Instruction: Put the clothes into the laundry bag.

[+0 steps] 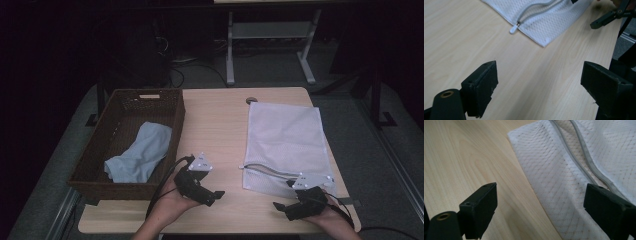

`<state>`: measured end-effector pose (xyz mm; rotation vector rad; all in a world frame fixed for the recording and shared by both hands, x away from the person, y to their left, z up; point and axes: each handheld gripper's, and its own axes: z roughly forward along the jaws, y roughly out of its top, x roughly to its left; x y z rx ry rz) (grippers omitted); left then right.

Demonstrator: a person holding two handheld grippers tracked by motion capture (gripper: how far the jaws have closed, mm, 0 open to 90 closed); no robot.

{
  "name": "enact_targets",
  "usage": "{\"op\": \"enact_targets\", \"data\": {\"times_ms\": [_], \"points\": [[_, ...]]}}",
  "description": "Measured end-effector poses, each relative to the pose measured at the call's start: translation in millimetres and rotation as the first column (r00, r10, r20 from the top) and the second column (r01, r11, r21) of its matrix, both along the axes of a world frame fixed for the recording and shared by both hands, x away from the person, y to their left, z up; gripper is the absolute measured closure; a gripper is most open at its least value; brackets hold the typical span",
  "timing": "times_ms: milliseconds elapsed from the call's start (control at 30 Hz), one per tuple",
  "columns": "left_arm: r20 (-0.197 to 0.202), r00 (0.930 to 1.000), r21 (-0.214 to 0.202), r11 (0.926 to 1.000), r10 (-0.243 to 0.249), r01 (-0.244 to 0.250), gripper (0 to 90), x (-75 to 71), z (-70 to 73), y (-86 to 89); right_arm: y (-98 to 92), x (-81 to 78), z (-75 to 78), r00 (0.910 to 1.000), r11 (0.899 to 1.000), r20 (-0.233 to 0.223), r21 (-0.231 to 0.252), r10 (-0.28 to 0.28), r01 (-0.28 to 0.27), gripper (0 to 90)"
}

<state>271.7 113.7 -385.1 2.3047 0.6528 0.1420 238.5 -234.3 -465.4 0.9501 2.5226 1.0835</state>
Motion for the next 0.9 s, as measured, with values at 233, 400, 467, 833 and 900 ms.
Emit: {"op": "enact_targets", "data": {"times_ms": [233, 400, 467, 833, 900], "points": [[0.015, 0.9998, 0.013, 0.9999, -0.011, 0.011, 13.9, 9.0, 22.3, 2.6, -1.4, 0.4, 0.0, 1.0000, 1.000, 0.005, 0.003, -0.004, 0.004, 10.3], [0.016, 0.9998, 0.018, 0.9997, -0.015, 0.015, 13.9, 16.3, 32.0, 8.1, -1.8, 0.3, -0.3, 0.9999, 1.000, 0.007, 0.003, -0.013, 0.013, 10.0], [0.023, 0.9997, 0.030, 0.9995, -0.012, 0.011, 13.9, 19.7, 36.1, 11.6, -2.4, 0.3, -0.2, 0.9999, 1.000, 0.010, 0.004, -0.012, 0.012, 9.9], [0.050, 0.9972, 0.068, 0.9959, 0.057, -0.060, 13.8, 48.0, 55.9, 47.2, -3.7, 0.3, -0.9, 0.9997, 1.000, 0.014, 0.009, -0.020, 0.020, 8.6], [0.052, 0.9963, 0.072, 0.9948, 0.068, -0.072, 13.8, 51.9, 58.8, 54.6, -3.3, 0.2, -1.0, 0.9996, 1.000, 0.016, 0.005, -0.022, 0.022, 8.1]]}}
